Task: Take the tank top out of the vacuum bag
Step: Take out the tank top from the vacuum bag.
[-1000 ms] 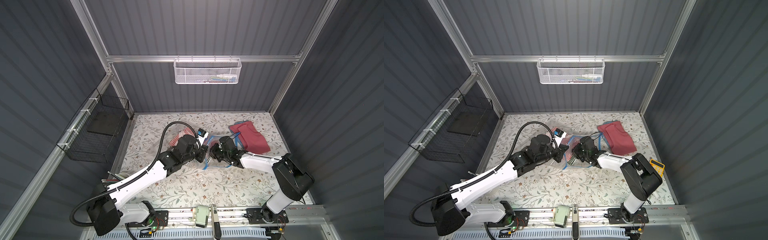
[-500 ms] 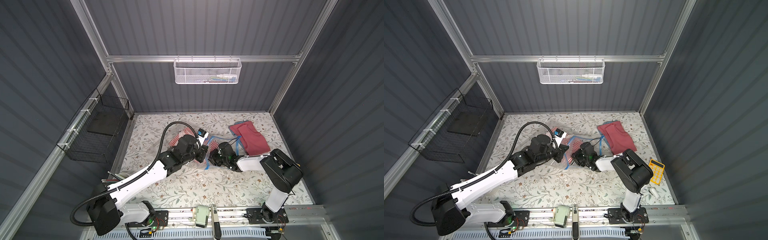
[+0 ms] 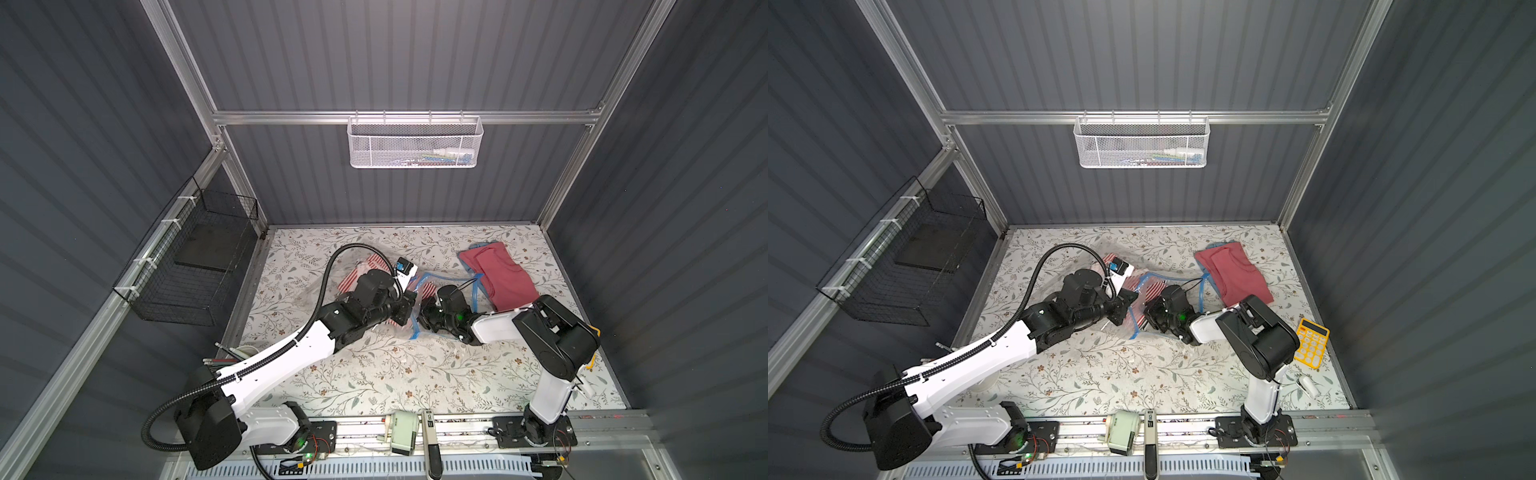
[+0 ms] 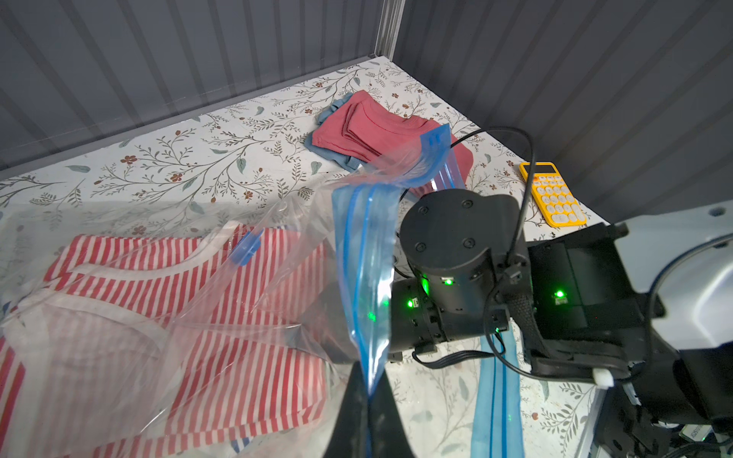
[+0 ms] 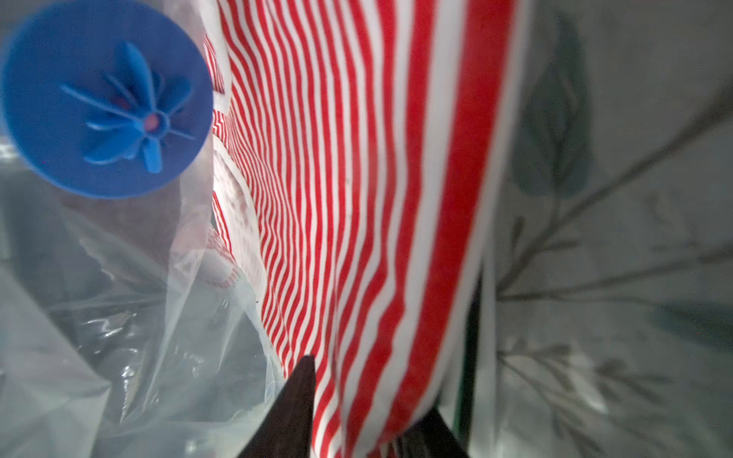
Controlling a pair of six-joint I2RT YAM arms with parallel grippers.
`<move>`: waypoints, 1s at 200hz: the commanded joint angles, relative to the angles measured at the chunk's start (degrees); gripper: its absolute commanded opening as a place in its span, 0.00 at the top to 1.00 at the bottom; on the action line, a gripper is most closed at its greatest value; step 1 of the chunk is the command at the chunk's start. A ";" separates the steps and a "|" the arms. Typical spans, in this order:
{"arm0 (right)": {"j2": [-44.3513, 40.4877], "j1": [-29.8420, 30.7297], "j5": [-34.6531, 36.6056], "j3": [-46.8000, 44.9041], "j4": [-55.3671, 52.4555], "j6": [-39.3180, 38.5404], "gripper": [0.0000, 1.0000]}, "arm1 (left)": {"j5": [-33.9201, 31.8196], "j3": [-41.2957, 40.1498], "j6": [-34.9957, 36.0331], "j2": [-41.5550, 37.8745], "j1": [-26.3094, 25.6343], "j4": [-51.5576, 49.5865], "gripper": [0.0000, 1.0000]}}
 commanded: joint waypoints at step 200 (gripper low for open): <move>9.26 -0.18 0.42 5.36 10.59 1.28 0.89 | 0.50 1.17 2.09 2.19 0.11 -0.72 1.00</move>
